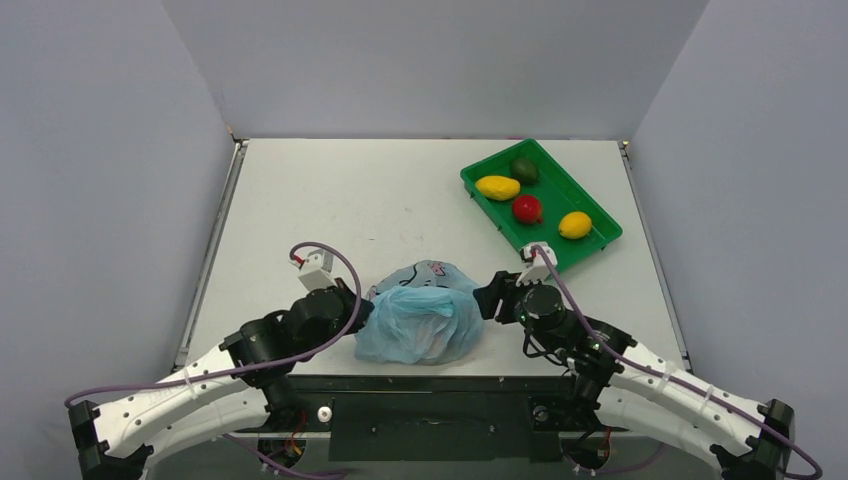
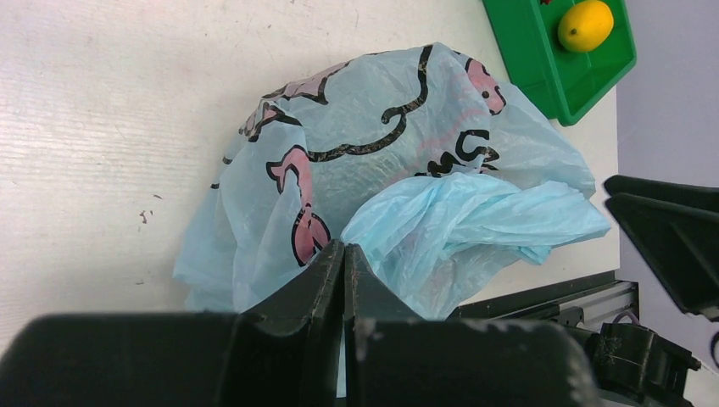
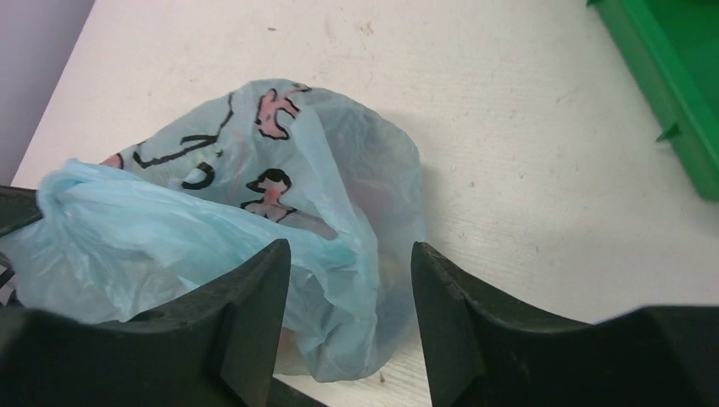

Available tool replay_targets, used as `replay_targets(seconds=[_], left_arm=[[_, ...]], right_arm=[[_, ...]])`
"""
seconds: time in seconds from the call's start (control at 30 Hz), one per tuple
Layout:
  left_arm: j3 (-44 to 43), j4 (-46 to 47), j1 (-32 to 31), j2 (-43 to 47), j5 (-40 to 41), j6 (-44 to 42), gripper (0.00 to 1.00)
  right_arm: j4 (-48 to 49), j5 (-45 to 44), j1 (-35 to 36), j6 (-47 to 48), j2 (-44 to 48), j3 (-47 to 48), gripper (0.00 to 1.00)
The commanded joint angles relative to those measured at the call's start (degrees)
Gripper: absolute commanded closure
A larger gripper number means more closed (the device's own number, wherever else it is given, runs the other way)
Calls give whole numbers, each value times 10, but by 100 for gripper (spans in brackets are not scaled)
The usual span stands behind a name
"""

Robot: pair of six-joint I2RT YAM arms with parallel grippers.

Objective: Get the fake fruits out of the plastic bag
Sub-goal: Untie the plastic bag at the center of the board.

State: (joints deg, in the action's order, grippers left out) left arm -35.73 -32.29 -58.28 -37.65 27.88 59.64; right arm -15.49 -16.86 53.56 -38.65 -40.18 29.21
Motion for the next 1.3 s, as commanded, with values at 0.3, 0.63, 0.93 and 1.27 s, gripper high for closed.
replay_targets(seconds=[0.3,0.63,0.93,1.27], left_arm=[[-10,53,4,-54,-35,6,100],[-8,61,4,-61,-38,7,100],[-8,27,9,-51,-15,1,100],[4,-32,26,15,15,1,100]], right_arm=[[-22,-35,140,157,-120,159,39],[-23,-114,162,136,-220,181,58],[-11,-116,128,73,-186,153,100],[173,266,-126,-58,-103,15,100]])
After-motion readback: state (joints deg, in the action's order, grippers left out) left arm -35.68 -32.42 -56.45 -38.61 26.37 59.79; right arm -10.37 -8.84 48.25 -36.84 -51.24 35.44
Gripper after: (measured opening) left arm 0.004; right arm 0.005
